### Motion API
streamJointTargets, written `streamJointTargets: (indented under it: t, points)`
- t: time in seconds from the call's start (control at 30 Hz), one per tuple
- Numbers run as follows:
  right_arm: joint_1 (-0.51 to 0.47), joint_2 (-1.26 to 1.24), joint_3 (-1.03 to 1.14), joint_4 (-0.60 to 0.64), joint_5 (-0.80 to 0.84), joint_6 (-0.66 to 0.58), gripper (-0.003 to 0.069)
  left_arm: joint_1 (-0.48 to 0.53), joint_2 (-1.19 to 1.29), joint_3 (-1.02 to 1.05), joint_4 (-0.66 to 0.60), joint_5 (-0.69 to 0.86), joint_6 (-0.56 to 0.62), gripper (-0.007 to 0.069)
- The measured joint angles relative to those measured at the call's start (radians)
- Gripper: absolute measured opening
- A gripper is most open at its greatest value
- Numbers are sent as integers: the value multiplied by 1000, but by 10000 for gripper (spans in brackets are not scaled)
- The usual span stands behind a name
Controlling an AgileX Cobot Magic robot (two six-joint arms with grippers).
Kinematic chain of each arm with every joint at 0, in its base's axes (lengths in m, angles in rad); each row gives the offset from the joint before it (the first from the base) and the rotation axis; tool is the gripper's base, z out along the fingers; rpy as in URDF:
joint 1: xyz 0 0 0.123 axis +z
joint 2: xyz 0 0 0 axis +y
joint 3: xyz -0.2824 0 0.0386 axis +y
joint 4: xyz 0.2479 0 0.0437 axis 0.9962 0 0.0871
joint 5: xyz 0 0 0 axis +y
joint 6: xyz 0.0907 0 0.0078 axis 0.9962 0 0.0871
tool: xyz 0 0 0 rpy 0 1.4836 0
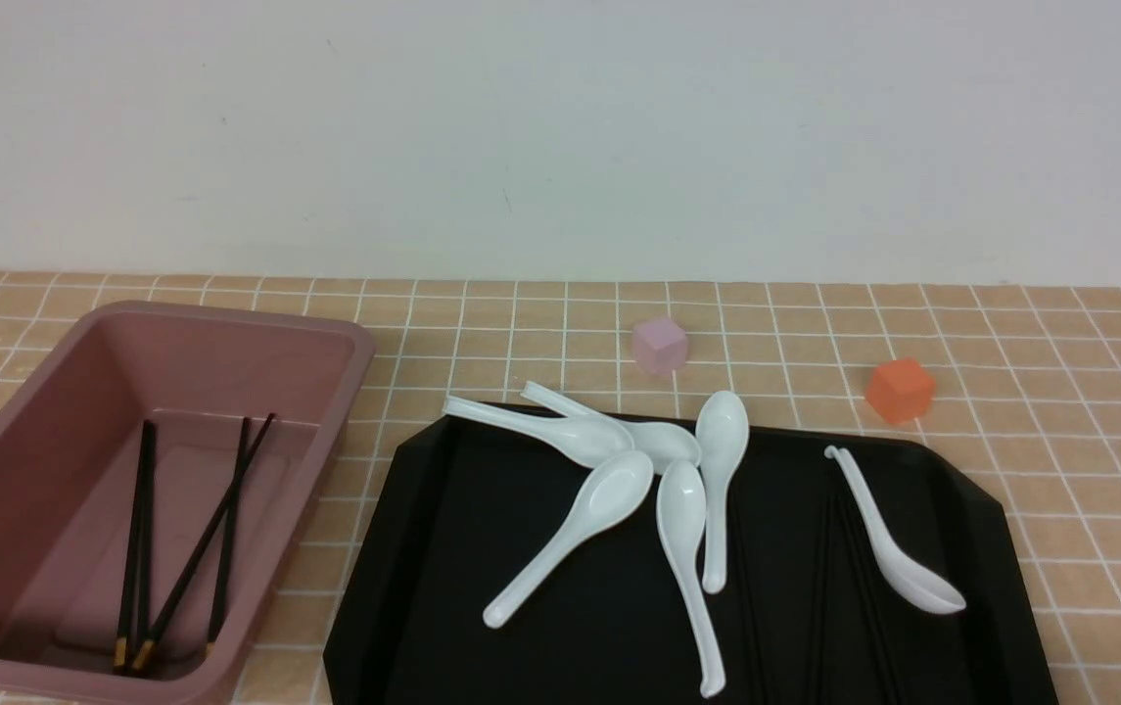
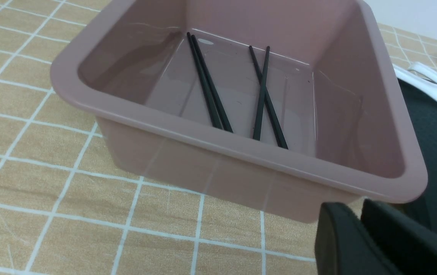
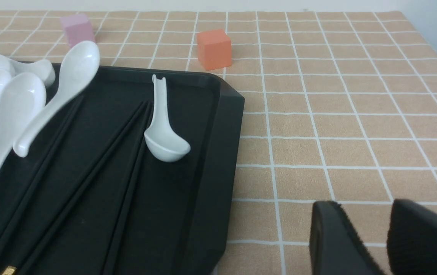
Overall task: On brown tablecloth take chopsticks from black tray and put them in box.
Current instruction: 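Move the gripper over the chopsticks on the black tray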
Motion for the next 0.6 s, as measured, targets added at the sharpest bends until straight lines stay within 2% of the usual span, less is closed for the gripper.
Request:
streamJointTargets:
  t: [0.6]
  points:
    - [0, 0, 0, 0, 0, 0, 240, 0, 0, 0, 0, 1, 0, 113]
